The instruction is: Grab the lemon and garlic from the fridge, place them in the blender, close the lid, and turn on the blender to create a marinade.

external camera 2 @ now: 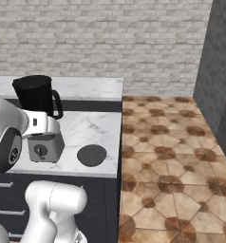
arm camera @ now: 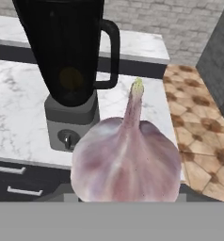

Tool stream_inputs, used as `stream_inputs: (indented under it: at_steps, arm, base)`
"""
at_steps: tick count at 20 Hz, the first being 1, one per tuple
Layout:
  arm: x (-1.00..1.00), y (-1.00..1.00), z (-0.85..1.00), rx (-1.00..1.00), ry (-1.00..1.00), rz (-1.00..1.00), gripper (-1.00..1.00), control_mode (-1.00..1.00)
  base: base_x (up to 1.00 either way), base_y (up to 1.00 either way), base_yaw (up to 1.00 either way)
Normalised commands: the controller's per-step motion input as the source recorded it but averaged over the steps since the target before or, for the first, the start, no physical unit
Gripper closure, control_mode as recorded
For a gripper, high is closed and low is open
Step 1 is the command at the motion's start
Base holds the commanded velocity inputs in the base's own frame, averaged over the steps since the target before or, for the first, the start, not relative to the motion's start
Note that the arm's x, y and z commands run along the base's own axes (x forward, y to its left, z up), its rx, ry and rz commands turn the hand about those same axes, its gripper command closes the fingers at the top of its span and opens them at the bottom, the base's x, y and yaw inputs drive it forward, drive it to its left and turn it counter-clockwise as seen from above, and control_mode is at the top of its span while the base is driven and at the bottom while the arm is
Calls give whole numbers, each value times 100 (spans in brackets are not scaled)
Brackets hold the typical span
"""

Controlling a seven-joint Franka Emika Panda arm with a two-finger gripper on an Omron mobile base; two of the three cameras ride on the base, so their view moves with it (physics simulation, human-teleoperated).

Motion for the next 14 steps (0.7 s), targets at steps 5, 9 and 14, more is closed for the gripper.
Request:
stream_inputs:
  at_steps: [5,9,14]
  arm:
    - [0,0,32,0,2,0,100,-100]
    - [31,1,85,0,21,0,100,-100]
    - [81,33,77,0,35,0,100,-100]
  base:
    - [0,0,0]
    - [0,0,0]
    - [0,0,0]
